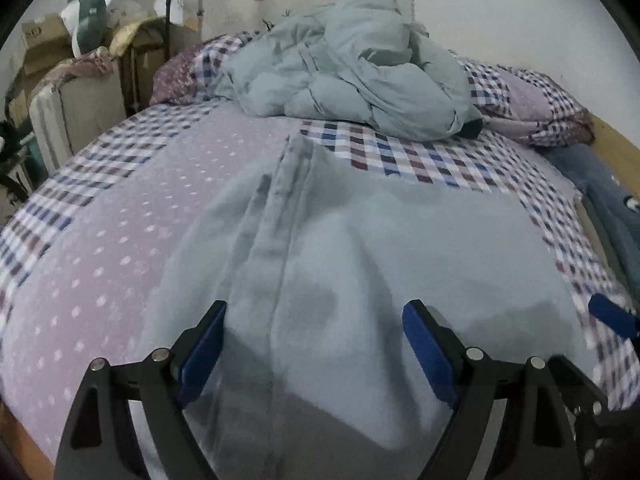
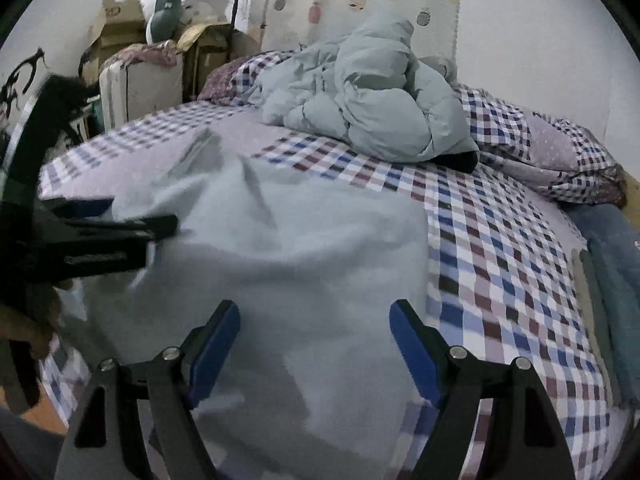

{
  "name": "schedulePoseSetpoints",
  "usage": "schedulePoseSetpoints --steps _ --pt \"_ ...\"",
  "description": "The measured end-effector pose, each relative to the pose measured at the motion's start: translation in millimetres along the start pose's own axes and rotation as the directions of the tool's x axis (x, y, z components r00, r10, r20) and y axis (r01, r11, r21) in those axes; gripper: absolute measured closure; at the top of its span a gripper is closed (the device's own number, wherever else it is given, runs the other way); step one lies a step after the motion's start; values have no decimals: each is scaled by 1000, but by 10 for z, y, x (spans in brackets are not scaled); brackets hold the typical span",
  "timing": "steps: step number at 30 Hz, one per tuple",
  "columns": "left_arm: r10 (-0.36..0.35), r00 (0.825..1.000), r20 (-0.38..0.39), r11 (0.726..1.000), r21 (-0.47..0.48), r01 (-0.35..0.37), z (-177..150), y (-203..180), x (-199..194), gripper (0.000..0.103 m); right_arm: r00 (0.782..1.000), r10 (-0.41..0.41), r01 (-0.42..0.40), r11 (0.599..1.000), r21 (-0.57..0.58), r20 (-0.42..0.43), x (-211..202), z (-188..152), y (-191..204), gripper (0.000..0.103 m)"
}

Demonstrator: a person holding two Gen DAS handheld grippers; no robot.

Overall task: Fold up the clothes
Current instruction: 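Smooth the grey fabric flat with both open tools, then grasp the folded grey garment edge with both tools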

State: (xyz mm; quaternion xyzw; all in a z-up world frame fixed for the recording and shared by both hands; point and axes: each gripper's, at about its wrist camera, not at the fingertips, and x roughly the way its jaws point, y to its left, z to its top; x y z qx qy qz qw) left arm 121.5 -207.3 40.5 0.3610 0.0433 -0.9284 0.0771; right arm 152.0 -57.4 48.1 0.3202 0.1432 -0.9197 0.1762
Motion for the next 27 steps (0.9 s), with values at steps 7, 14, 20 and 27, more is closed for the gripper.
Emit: schedulePoseSetpoints --steps 7,14,20,27 --pt "27 999 -32 1000 15 -26 -229 31 -46 13 998 59 -58 997 59 -23 116 -141 -80 21" --pt "8 999 -31 1000 -4 -8 -314 75 -88 13 990 112 -108 993 50 -88 156 -71 -143 20" --pt "-114 992 -44 988 -113 109 -237 334 -211 13 943 295 -261 942 211 -154 77 42 -524 20" --pt "-271 962 -34 933 -256 254 0 840 -173 13 865 492 -408 805 430 -99 195 7 -1261 13"
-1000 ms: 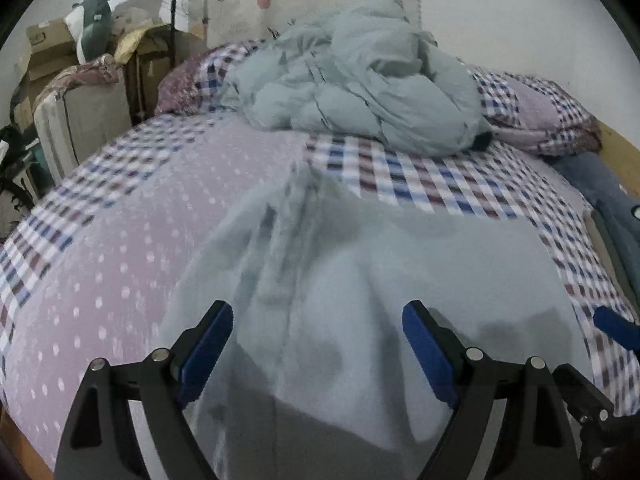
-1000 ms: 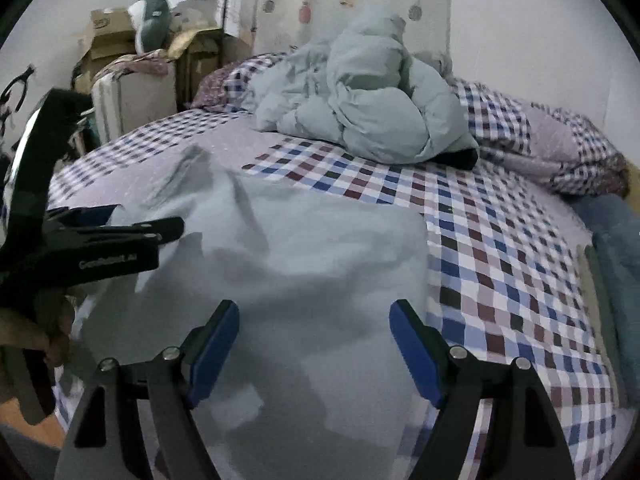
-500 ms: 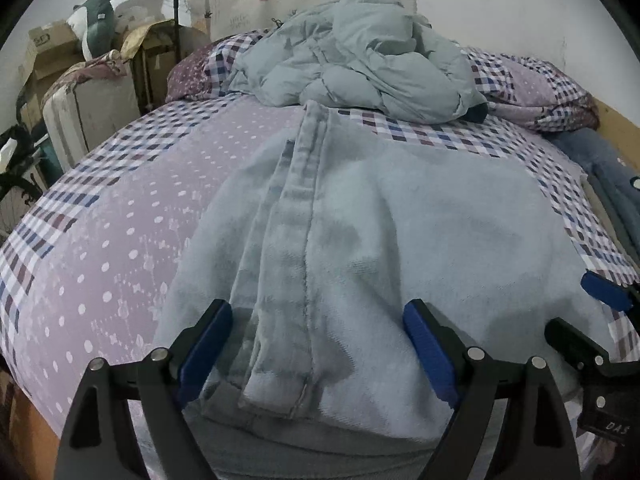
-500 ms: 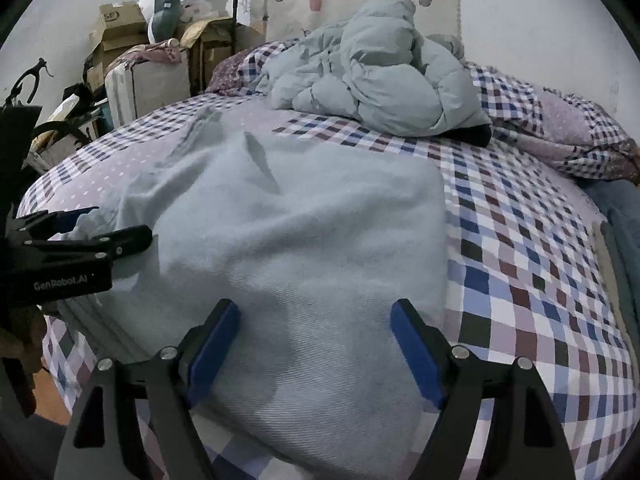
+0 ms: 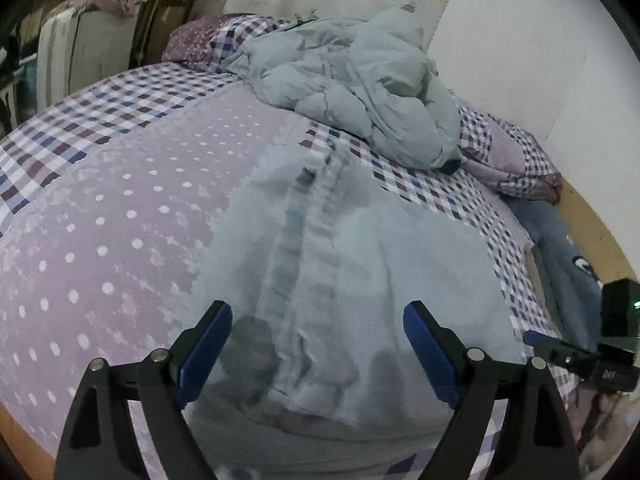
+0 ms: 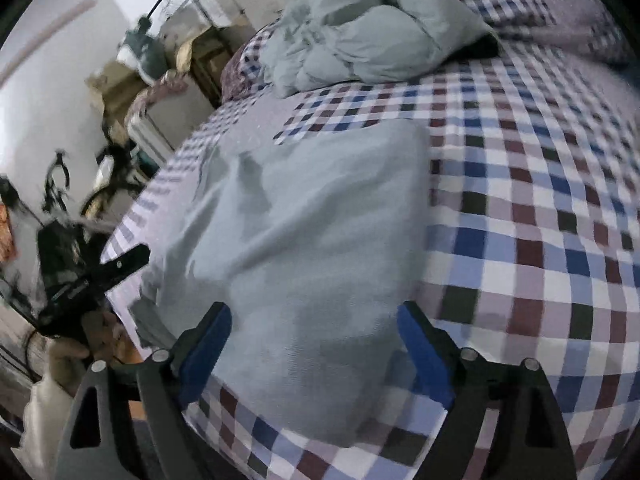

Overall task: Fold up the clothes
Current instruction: 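Grasp the folded grey garment edge with both tools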

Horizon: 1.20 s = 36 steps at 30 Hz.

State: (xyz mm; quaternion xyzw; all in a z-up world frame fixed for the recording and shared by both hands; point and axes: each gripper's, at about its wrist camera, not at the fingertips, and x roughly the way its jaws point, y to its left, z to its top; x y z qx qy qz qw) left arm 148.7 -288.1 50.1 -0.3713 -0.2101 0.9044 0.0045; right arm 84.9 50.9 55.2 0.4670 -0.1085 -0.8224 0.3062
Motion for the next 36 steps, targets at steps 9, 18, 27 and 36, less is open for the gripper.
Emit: schedulePoseSetpoints --steps 9,18,27,36 --pt "-70 992 -108 995 -76 62 321 624 204 13 958 286 -270 928 255 -27 206 110 -686 6" --pt "-283 926 -251 959 -72 274 423 514 637 12 935 348 -322 914 247 -72 467 347 -723 0" --pt "-347 883 -317 934 -39 354 548 447 848 1 930 345 -316 927 204 -128 885 638 -587 0" --pt "-316 869 -380 942 -20 334 743 235 1150 1 919 333 -295 935 195 -210 1379 1009 -461 0"
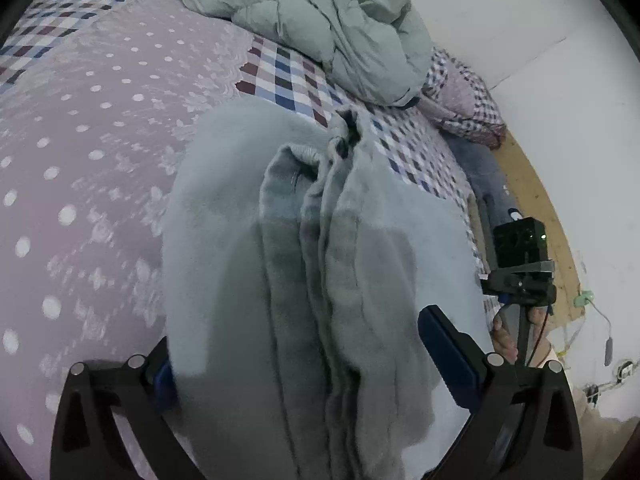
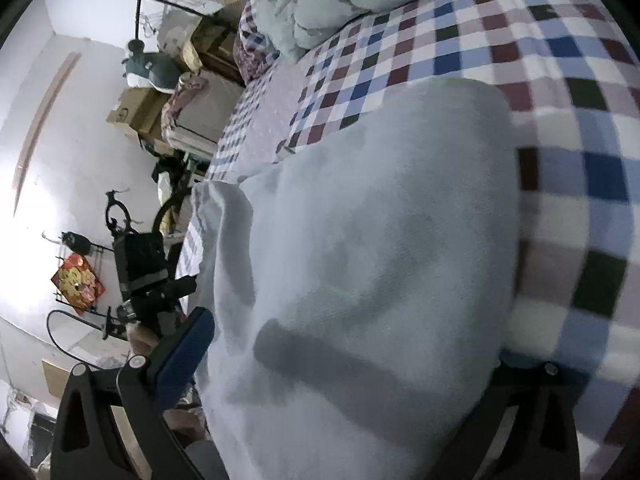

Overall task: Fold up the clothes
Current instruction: 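Grasp the folded grey garment edge with both tools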

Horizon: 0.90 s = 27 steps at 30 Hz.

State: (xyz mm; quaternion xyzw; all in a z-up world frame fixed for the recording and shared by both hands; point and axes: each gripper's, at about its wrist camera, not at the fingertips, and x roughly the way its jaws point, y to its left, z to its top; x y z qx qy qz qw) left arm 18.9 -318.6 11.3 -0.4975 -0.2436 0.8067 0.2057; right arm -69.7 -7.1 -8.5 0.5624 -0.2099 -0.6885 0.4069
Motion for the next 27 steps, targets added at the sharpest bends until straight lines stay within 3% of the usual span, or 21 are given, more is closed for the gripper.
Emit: schedulePoseSetpoints --steps 4,8,14,17,21,25,26,27 --pt "17 1000 -11 1000 1 -17 59 -10 71 1 1000 -3 3 1000 -1 5 121 100 10 0" --pt "13 1000 12 1000 4 -13 6 -17 19 1 998 60 -60 998 -9 -1 77 81 -25 0" --pt "-67 998 -5 998 -15 67 -199 -113 -107 1 991 126 -128 991 -49 -41 -40 -146 86 0" --pt "-74 997 6 997 -6 74 -315 -172 -175 1 990 134 -135 990 -49 -35 -96 -257 124 0" --pt "-38 999 7 999 -33 38 -273 -199 -121 1 998 61 -62 997 -49 -24 -55 -271 192 0" --pt "37 999 -19 998 -55 -38 -178 -259 -45 1 995 -94 92 991 -97 -20 60 -299 369 0" --pt "51 999 -20 998 -47 -52 -172 -289 -49 2 991 -130 128 986 -110 -15 48 -317 406 5" --pt "69 998 -9 997 -16 -69 -199 -340 -81 7 986 -166 163 979 -122 -8 36 -335 442 17"
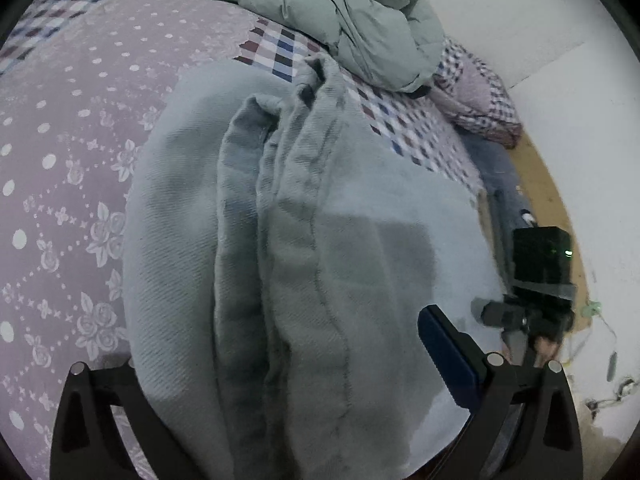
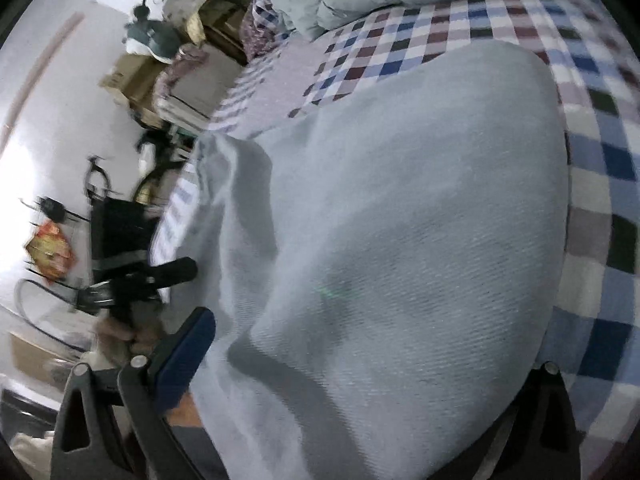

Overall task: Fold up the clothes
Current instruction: 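Lift the folded garment with both tools and carry it toward the blue pillow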

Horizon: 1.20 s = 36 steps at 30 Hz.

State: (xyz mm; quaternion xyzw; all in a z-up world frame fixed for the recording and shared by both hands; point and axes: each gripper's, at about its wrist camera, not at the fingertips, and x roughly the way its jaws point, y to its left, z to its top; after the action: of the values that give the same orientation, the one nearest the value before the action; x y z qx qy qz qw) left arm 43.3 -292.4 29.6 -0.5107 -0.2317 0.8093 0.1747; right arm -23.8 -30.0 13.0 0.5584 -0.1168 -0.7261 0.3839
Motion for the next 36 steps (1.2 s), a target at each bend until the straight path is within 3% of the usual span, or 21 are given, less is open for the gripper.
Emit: schedulePoseSetpoints --steps 1,4,5,9,12,23,36 --pt "18 1000 13 999 34 -19 -33 -51 -39 16 999 -37 37 999 -12 2 -18 -14 36 23" --pt "34 998 60 999 4 -34 -103 -61 -183 39 994 -103 104 994 -32 33 -110 -59 117 42" --pt "39 996 76 999 -7 -38 -126 -62 -231 42 992 -116 117 993 -34 48 -143 -75 136 50" --pt "82 990 117 997 -17 -81 -170 -185 -362 63 981 -159 168 982 -83 107 -276 -142 351 60" --pt "111 985 136 994 5 -113 -208 -356 -434 71 972 -183 202 972 -124 146 -406 -197 546 63" --pt "63 985 163 992 102 -81 -303 -1362 -495 75 930 -218 268 953 -140 296 -1473 -625 631 64" --pt "16 984 179 958 278 -66 -20 -3061 -15 77 808 -307 365 931 -17 503 -3028 -1141 -17 65"
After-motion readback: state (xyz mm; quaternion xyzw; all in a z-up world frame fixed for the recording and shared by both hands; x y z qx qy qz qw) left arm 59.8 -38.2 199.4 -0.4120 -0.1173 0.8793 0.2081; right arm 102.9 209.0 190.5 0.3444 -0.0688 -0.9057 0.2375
